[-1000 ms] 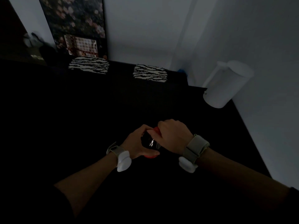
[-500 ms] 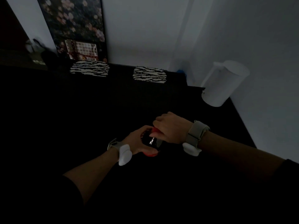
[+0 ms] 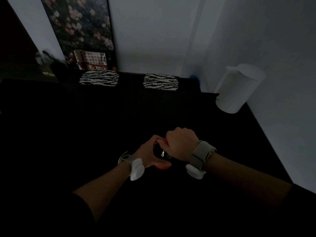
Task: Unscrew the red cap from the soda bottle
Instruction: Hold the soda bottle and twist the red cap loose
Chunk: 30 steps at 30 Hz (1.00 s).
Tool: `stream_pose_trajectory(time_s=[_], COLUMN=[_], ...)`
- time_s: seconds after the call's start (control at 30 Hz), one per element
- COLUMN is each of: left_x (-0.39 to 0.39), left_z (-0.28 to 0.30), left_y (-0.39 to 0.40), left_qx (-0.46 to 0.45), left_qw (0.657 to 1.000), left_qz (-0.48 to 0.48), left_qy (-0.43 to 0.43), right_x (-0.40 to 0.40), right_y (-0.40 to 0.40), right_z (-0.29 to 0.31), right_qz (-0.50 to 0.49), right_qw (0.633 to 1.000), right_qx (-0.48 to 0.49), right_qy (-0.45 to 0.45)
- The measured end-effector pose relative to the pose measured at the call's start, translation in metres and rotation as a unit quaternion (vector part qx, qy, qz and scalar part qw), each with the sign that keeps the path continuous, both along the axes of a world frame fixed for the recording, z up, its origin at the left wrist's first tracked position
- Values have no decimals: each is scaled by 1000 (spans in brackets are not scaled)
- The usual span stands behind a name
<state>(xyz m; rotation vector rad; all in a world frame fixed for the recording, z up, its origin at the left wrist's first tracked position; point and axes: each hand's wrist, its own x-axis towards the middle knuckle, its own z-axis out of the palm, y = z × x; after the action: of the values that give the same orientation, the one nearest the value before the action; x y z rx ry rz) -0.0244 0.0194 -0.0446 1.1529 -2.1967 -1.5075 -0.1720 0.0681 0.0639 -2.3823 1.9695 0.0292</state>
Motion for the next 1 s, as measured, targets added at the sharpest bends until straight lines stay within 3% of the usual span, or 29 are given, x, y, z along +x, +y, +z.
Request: stream_pose_trajectory(time_s=[0.1, 0.33, 0.47, 0.63, 0.87, 1.0], left_x=[-2, 7, 4, 5, -1, 3], left_z=[4, 14, 18, 16, 23, 17], left_y=[-5, -5, -6, -5, -7, -12], left_qx=[20, 57, 77, 41, 46, 68], left_qw=[1000, 998, 995, 999, 998, 996], left_qz=[-15, -20, -58, -4, -45, -50], left_qy=[-9, 21, 25, 23, 14, 28], right_x=[-6, -21, -25, -15, -13, -16], right_y=[-4, -9, -10, -15, -14, -10], right_z=[4, 10, 13, 14, 21, 24], right_qz=[36, 185, 157, 85, 143, 84], right_qw=[999, 982, 987, 996, 982, 993], right_qx=[11, 26, 32, 20, 108, 77], right_qy=[-23, 14, 6, 3, -62, -29])
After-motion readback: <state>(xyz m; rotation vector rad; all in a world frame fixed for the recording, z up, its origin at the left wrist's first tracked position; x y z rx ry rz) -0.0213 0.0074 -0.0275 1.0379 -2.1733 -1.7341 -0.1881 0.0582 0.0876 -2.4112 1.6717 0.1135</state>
